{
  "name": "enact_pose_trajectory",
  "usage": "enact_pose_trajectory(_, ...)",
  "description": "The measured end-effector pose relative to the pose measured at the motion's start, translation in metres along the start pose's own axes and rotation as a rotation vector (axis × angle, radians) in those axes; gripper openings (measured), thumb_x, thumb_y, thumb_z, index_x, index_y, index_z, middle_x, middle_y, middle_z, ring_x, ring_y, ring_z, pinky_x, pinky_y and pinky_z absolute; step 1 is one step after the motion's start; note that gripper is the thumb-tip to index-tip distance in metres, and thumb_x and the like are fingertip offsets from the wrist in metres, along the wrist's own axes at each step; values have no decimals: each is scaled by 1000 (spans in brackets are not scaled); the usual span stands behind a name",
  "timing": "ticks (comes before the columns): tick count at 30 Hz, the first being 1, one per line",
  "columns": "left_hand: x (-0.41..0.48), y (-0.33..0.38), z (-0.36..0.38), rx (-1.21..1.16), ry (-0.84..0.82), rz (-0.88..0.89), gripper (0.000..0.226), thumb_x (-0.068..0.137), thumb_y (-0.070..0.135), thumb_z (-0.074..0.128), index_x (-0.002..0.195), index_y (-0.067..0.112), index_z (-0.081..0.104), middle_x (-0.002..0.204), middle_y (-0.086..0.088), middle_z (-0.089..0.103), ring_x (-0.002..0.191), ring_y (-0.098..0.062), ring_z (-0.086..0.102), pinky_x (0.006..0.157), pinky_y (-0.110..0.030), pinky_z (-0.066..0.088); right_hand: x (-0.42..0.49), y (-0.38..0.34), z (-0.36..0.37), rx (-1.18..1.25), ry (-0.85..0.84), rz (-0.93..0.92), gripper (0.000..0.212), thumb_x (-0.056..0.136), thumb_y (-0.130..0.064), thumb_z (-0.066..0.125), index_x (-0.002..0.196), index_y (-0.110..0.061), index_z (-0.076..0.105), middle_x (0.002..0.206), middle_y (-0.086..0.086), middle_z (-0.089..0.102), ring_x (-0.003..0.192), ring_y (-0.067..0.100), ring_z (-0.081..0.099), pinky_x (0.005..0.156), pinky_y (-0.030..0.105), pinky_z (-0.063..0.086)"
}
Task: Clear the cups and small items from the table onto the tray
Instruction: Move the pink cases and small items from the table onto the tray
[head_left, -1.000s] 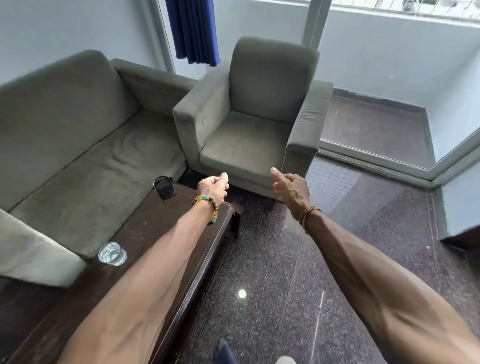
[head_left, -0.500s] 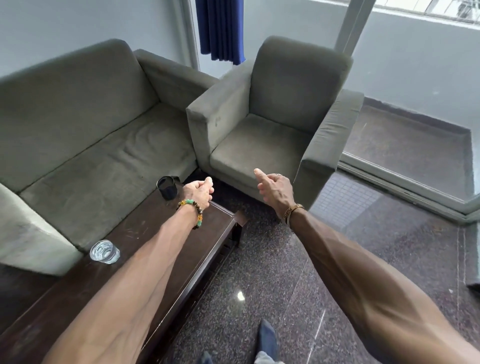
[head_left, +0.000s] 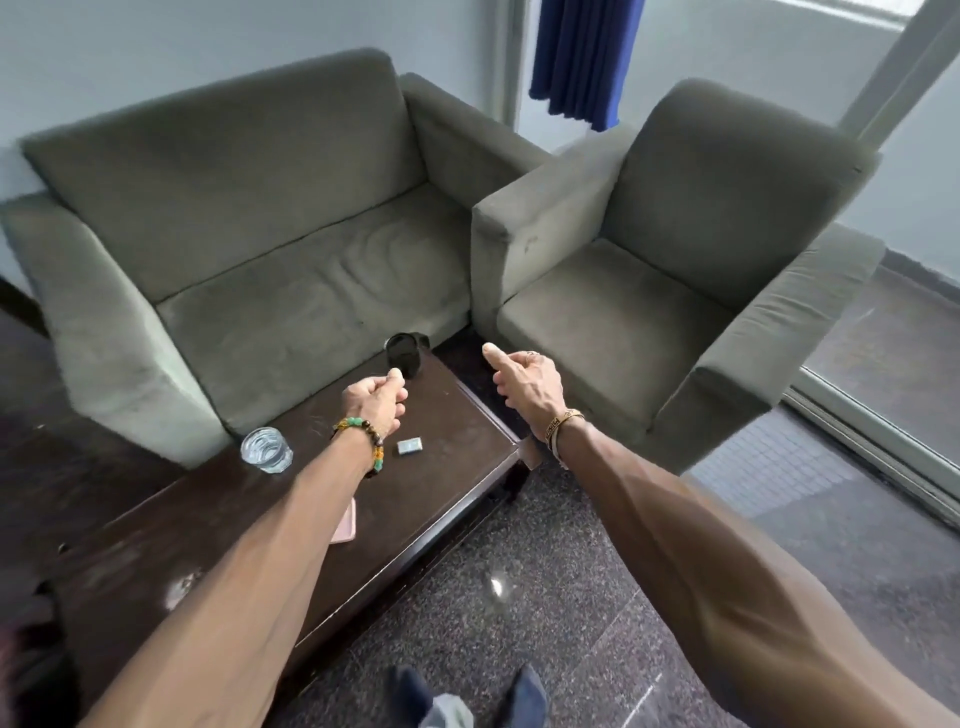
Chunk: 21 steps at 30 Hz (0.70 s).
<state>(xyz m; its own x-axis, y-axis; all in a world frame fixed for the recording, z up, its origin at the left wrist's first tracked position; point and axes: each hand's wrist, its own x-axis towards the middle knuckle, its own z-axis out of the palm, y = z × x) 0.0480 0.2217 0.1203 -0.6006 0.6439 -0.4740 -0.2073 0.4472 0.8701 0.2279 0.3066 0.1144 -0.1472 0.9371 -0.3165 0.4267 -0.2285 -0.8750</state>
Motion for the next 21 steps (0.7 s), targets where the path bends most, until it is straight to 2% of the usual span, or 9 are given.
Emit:
enact_pose_trajectory(2, 11, -5, -21, -16, 34, -22, 22, 96, 31, 56, 79, 17, 57, 71, 2, 59, 54, -9, 48, 34, -11, 34, 4, -4, 26, -29, -42, 10, 51, 77, -69, 65, 70, -19, 70, 89, 10, 78, 86, 25, 70, 92, 52, 57)
enact_pose_trajectory(6, 25, -7, -64, -38, 90, -56, 24, 96, 33, 55, 77, 19, 55, 70, 4, 57, 51, -7, 46, 35, -11, 33, 5, -20, 73, -84, -141, 6, 54, 77, -72, 63, 84, -20, 76, 95, 6, 78, 98, 27, 73, 96, 48, 56)
enact_pose_trajectory(7, 29, -5, -74, -50, 100, -59, 24, 97, 33, 55, 77, 19, 54, 69, 4, 57, 51, -7, 45, 36, -12, 32, 6, -25, 82, -93, -168, 7, 51, 78, -71, 64, 81, -20, 74, 95, 7, 78, 98, 28, 73, 96, 48, 56)
enact_pose_trajectory(9, 35, -1, -96, -73, 124, -57, 26, 97, 32, 54, 75, 19, 52, 70, 3, 55, 52, -8, 44, 38, -15, 32, 7, -37, 103, -101, -199, 6, 51, 76, -69, 65, 67, -20, 69, 84, 7, 78, 88, 28, 74, 93, 50, 57)
enact_pose_trajectory(11, 43, 1, -114, -89, 158, -52, 26, 96, 32, 55, 74, 19, 52, 70, 2, 56, 53, -9, 45, 40, -17, 33, 7, -46, 120, -88, -216, 0, 53, 74, -69, 64, 62, -18, 65, 73, 3, 73, 75, 24, 70, 89, 52, 58)
enact_pose_trajectory(16, 60, -7, -154, -143, 212, -83, 25, 96, 28, 57, 74, 16, 54, 68, -2, 56, 46, -9, 43, 40, -17, 30, 8, -56, 162, -91, -263, -20, 59, 76, -67, 64, 73, -8, 70, 69, 0, 70, 67, 18, 67, 85, 50, 60)
enact_pose_trajectory(18, 65, -17, -164, -201, 203, -111, 26, 96, 24, 57, 73, 14, 52, 68, -4, 53, 40, -7, 40, 41, -17, 27, 8, -51, 179, -128, -297, -8, 56, 80, -65, 63, 72, -10, 70, 70, 1, 71, 71, 20, 67, 90, 51, 58)
enact_pose_trajectory(21, 68, -41, -173, -207, 226, -162, 27, 96, 26, 56, 71, 18, 52, 67, -1, 52, 45, -7, 41, 45, -18, 28, 7, -36, 201, -189, -351, 20, 59, 80, -66, 62, 77, -8, 72, 71, 3, 72, 74, 24, 69, 91, 53, 57)
